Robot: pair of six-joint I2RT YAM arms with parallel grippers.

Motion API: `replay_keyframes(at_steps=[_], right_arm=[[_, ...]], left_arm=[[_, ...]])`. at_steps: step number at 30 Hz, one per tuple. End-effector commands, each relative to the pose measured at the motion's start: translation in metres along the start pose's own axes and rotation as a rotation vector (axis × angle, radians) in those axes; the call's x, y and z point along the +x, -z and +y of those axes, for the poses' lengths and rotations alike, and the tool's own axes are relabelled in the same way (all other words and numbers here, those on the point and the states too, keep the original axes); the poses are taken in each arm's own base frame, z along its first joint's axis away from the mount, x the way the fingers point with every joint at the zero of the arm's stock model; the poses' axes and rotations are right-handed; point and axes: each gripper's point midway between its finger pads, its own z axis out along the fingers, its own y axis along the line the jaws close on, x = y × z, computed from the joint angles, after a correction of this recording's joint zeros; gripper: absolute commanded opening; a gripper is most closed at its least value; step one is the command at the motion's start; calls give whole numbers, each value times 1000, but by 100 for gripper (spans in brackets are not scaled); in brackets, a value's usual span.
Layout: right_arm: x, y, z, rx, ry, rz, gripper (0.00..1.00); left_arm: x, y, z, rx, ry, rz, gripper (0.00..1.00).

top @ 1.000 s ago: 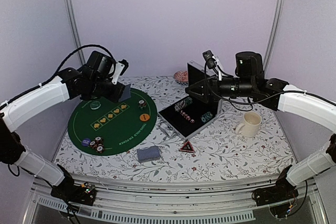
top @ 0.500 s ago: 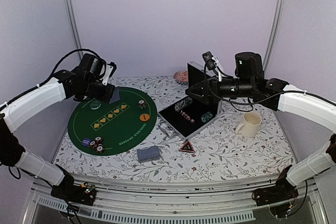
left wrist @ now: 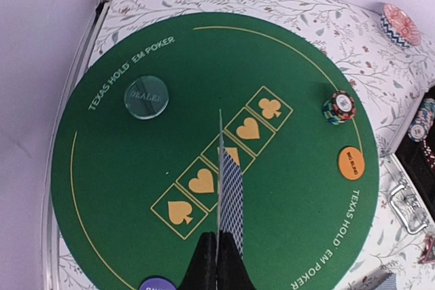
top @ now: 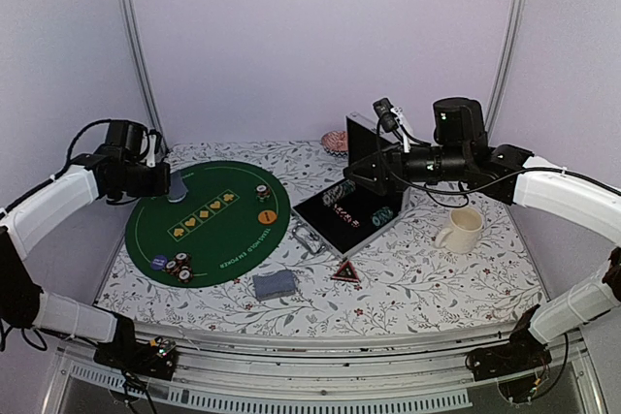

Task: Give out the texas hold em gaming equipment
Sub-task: Distribute the poker card in the big blind area.

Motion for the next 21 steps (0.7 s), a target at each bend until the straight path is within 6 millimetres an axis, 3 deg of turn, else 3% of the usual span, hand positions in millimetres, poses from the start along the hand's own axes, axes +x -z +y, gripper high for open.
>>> replay_keyframes(at_steps=[1, 6, 10, 16, 21], right_arm=[[-2, -2, -4, 17, 9, -3, 86], [0, -5, -5, 14, 6, 6, 86], [0, -7, -6, 11, 1, 10, 86], [0, -8, -6, 12, -3, 14, 86], [4, -5, -8, 30, -11, 20, 86]], left_arm=[[7, -8, 0, 121, 162, -14, 0], [23, -24, -42, 329, 229, 57, 0], [36, -43, -66, 370, 216, 90, 0], [39, -80, -99, 435, 206, 149, 0], [55, -93, -120, 473, 215, 236, 0]])
